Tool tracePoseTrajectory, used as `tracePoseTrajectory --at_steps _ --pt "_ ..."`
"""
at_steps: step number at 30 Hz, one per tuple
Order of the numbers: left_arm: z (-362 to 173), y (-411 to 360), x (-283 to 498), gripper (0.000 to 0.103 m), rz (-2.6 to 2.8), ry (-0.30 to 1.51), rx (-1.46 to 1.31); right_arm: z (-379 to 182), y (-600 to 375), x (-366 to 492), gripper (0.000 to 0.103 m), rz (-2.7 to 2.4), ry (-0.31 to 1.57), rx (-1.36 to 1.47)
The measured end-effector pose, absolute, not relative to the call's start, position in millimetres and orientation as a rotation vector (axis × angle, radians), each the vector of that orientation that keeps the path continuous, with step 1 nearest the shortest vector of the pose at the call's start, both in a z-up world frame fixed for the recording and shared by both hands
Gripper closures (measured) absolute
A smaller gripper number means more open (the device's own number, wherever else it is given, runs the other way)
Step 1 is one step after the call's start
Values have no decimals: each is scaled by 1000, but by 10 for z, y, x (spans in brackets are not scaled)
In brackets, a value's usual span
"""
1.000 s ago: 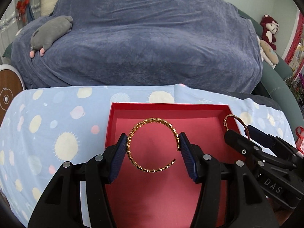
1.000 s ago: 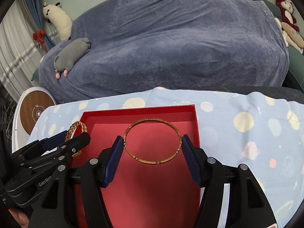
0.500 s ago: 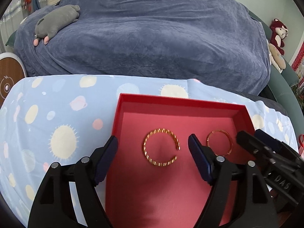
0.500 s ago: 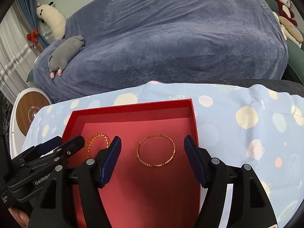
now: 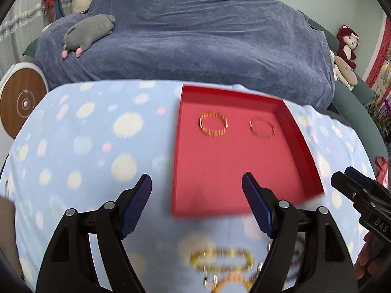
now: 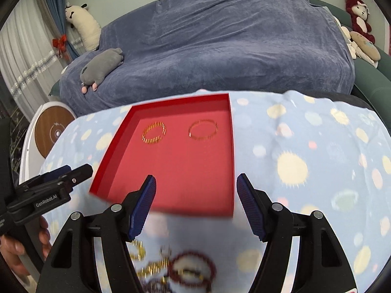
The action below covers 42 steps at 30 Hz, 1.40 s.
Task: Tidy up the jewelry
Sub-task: 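Withdraw both tools from the box back to the bracelets, then grasp the orange amber bead bracelet with the left tool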
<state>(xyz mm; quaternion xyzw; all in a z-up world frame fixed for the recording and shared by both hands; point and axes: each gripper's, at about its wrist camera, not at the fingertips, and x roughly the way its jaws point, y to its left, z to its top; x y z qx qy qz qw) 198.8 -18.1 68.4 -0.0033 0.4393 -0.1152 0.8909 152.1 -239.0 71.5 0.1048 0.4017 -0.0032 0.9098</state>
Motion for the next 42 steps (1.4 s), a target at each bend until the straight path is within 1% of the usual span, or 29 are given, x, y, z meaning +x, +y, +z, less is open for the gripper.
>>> tracePoseTrajectory --at_steps 11,20,23,25,26,27,28,29,30,34,35,36,42 --pt "409 -23 975 30 -251 986 9 389 -2161 458 37 -31 896 261" --pt "34 -128 604 31 -233 1020 44 121 -2124 -16 37 -65 931 321" --pt "-35 -180 607 37 -220 1018 60 77 -2123 -67 37 -75 933 310" --pt "-73 -210 643 39 -208 1019 68 53 -2144 -80 37 -79 933 318" --pt "-93 -223 663 41 -206 1020 70 46 -2153 -77 37 -82 933 321" --pt "-111 -237 678 47 -202 1023 76 36 -2158 -78 37 -83 932 321" --pt "-136 -253 690 50 -201 1028 84 29 -2160 -74 37 -84 932 322" --pt "-158 -266 697 57 -200 1033 88 19 -2158 -70 37 -85 934 320" --pt "-164 -274 690 62 -190 1023 98 12 -2155 -64 37 -85 936 317" --pt "-156 -257 663 79 -194 1009 110 -25 -2138 -63 37 -83 945 311" --pt "-153 -230 662 88 -195 1010 106 -32 -2135 -61 37 -83 947 310" --pt "-154 -211 657 95 -196 1011 103 -33 -2127 -62 37 -83 947 310" --pt "-134 -18 547 95 -197 1020 75 -42 -2103 -64 37 -78 949 302"
